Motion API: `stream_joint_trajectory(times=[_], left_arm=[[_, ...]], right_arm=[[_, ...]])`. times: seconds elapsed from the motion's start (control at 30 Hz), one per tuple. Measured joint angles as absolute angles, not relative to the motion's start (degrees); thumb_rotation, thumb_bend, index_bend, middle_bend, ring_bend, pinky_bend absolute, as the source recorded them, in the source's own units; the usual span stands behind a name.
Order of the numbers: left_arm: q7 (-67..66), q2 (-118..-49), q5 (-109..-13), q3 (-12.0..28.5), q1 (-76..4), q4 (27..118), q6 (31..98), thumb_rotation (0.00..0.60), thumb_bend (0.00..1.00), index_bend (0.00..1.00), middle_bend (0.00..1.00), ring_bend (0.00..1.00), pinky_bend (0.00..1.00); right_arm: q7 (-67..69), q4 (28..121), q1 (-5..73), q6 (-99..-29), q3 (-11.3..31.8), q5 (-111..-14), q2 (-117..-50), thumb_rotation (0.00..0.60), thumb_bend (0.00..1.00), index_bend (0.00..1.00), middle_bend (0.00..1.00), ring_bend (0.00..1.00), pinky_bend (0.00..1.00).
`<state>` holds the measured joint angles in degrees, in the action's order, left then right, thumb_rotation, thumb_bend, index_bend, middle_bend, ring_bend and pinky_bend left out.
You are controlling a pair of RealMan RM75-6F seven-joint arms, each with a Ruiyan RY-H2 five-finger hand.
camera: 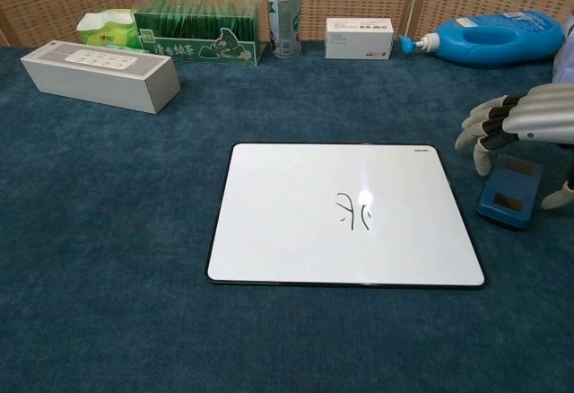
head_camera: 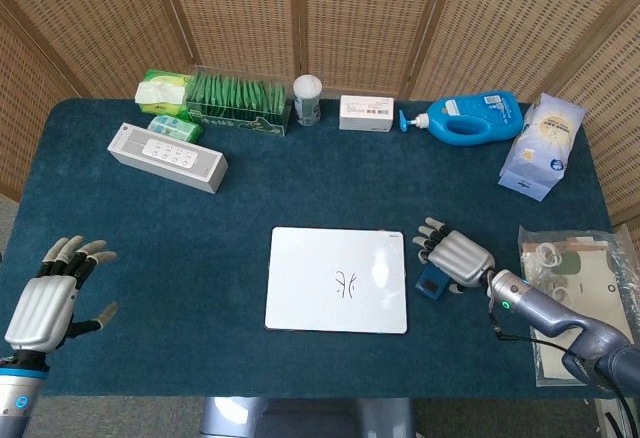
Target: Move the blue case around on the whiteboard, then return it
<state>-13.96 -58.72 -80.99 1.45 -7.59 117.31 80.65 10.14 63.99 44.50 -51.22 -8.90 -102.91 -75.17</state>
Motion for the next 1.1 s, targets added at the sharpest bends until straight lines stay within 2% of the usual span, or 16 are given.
stream_joint_trajectory(times=[0.6, 1.1], left_arm=[[-13.7, -58.8, -80.9, 1.4, -7.6, 117.0, 80.7, 0.600, 0.33, 0.24, 0.19, 0.09, 0.00], [-13.3, -59.0, -80.9, 1.4, -7.5, 116.6, 80.7, 0.600, 0.33, 0.24, 0.19, 0.09, 0.00]], right_arm=[[10.5, 62.7, 44.6, -51.1, -9.6, -102.0, -75.6, 0.600, 0.00, 0.40, 0.16, 0.00, 0.00], [10.6, 62.5, 45.0, -50.4, -9.7, -101.3, -76.0, 0.600, 0.00, 0.56, 0.18, 0.00, 0.00]])
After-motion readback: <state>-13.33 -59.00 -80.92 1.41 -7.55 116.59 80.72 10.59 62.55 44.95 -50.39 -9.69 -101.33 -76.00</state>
